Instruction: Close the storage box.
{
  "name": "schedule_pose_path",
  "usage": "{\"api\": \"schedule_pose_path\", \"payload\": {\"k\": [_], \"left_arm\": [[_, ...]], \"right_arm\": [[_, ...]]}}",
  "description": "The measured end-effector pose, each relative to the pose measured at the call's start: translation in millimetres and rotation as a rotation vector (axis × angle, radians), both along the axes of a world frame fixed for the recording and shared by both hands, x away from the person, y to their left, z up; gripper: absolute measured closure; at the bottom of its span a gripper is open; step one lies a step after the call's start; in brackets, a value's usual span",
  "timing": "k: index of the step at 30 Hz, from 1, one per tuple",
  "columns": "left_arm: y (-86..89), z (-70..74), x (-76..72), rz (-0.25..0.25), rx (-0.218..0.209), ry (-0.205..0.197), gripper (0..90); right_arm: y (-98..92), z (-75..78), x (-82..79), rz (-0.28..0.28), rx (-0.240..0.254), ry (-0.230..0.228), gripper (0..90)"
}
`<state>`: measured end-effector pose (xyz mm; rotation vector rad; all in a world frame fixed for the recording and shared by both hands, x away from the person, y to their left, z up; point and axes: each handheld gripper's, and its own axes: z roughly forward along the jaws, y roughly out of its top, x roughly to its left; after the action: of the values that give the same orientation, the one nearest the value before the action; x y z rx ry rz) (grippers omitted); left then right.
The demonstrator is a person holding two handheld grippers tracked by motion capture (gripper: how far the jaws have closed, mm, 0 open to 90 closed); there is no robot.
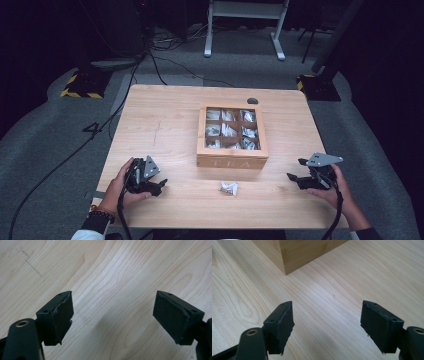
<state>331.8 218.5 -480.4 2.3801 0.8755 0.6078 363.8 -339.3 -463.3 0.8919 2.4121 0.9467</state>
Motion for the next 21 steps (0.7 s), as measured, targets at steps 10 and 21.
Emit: {"api": "schedule_pose_path", "payload": {"k": [10,21], "left_arm": [[25.9,-8.2,-6.8,0.041,-0.066,0.03,17.2],[50.6,-17.0,-9.6,0.088,-0.146,0.072,17.4]], "right_arm": [[-20.4,-17.0,-6.2,-0.088,0.043,0.036,23.9],[-41.6,-31.4,-13.3,-0.143,0.091,0.076,23.1]]}}
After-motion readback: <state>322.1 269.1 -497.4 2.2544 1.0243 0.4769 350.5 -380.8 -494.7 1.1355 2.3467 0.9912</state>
